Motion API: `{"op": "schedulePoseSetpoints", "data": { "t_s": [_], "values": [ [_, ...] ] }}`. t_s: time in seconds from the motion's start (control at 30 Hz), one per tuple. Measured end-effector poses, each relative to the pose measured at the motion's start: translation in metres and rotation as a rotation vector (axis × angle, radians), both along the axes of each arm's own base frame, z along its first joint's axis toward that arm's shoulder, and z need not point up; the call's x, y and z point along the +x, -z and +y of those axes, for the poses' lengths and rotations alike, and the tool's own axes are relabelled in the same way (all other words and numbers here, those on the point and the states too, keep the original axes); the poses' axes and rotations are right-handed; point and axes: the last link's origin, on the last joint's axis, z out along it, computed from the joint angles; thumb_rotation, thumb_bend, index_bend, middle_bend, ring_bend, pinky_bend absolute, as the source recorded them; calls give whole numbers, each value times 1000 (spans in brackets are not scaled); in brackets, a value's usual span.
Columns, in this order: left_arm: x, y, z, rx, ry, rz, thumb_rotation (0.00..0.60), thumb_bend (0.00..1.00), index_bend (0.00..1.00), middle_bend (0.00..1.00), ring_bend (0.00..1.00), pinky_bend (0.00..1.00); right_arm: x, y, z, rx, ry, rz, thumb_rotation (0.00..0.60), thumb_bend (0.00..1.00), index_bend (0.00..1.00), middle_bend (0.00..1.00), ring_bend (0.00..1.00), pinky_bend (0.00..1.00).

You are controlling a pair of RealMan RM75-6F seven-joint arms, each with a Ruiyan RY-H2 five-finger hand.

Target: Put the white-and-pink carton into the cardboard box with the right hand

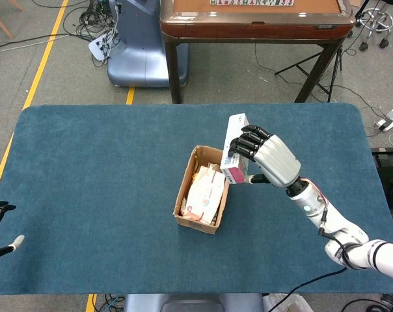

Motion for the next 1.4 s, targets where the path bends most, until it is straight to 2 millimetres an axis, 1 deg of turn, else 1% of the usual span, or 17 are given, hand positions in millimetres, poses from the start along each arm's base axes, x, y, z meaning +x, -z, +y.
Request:
{"op": "schedulePoseSetpoints", "data": {
  "t_s": [0.17, 0.37, 0.57, 0.63, 0.7, 0.73, 0.77, 0.8, 0.83, 0.9, 0.97, 1.0, 1.07, 1.13, 1.4],
  "values": [
    [-1, 0, 0, -2, -9, -1, 600, 140, 295, 238, 168, 405, 6, 9, -1, 139, 44, -109, 600, 0, 608, 563, 449, 282],
    [-2, -2, 0, 3, -14, -3, 600, 140, 295, 239, 168, 405, 11, 29, 1, 347, 106, -203, 600, 0, 608, 563, 449, 285],
    [-1, -3, -1, 3, -13, -5, 600, 140, 295, 240, 168, 405, 7, 50, 2, 396, 137, -185, 600, 0, 608, 561, 449, 290],
    [0, -3, -1, 7, -12, -5, 600, 140, 295, 240, 168, 405, 4, 55, 1, 395, 142, -171, 600, 0, 608, 548, 449, 290],
    [-1, -5, -1, 11, -13, -6, 600, 140, 295, 241, 168, 405, 0, 61, -1, 382, 144, -144, 600, 0, 606, 511, 435, 290],
    [-1, -5, -1, 12, -14, -7, 600, 140, 295, 241, 168, 405, -1, 63, -2, 374, 144, -128, 600, 0, 593, 484, 413, 290],
    [-1, -5, -1, 12, -15, -7, 600, 140, 295, 241, 168, 405, -4, 66, -3, 364, 145, -103, 600, 0, 555, 441, 372, 290],
    [-1, -5, -1, 12, -17, -8, 600, 140, 295, 241, 168, 405, -5, 68, -4, 360, 146, -82, 600, 0, 480, 383, 313, 288],
    [-2, -5, -1, 11, -17, -8, 600, 140, 295, 241, 168, 405, -6, 70, -4, 361, 149, -65, 600, 0, 427, 349, 280, 282],
    [-2, -6, -1, 10, -19, -7, 600, 140, 295, 241, 168, 405, -8, 75, -4, 377, 157, -32, 600, 0, 271, 252, 189, 244],
    [-2, -5, -1, 9, -18, -7, 600, 140, 295, 241, 168, 405, -10, 78, -5, 395, 166, -4, 600, 0, 171, 186, 131, 210],
    [-1, -5, -1, 9, -17, -7, 600, 140, 295, 241, 168, 405, -10, 78, -5, 401, 168, 2, 600, 0, 136, 161, 107, 199],
    [-1, -5, -1, 9, -16, -6, 600, 140, 295, 241, 168, 405, -11, 77, -5, 402, 165, 2, 600, 0, 113, 141, 89, 190],
    [-1, -5, -1, 9, -16, -6, 600, 140, 295, 241, 168, 405, -11, 74, -5, 395, 159, -1, 600, 0, 110, 134, 85, 186],
    [-1, -4, -1, 0, -17, 0, 600, 140, 295, 242, 168, 405, -15, 52, 5, 308, 143, 41, 600, 0, 114, 131, 85, 184]
  ]
}}
